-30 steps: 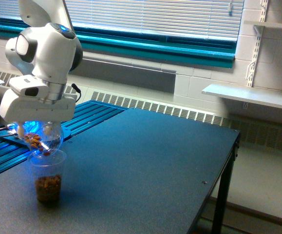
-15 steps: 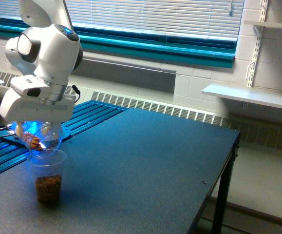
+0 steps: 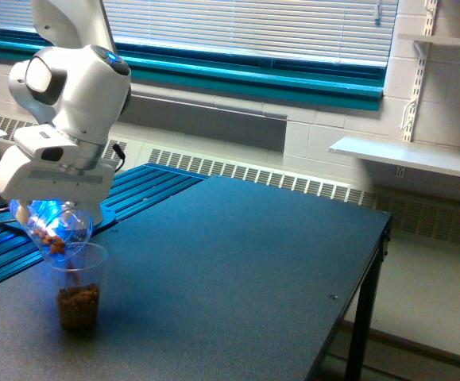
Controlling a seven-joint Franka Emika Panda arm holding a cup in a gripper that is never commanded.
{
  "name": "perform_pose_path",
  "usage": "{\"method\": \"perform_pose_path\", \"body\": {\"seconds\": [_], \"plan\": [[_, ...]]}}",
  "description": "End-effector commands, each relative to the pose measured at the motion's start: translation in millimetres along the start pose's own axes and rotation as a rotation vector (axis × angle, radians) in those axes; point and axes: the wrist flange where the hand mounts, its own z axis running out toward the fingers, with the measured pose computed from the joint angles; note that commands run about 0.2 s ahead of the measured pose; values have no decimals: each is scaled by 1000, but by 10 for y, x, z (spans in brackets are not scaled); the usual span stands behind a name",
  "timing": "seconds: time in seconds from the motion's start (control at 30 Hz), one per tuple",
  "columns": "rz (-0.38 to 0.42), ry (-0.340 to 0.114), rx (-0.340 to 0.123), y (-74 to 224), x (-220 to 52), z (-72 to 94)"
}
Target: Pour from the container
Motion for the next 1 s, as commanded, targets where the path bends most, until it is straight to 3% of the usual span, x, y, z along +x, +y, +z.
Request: {"method": "perform_pose_path", "body": {"seconds": [0.03, 1.0], "plan": [[-3, 16, -8, -33, 62, -57], [-31, 32, -1, -128, 72, -225]]}}
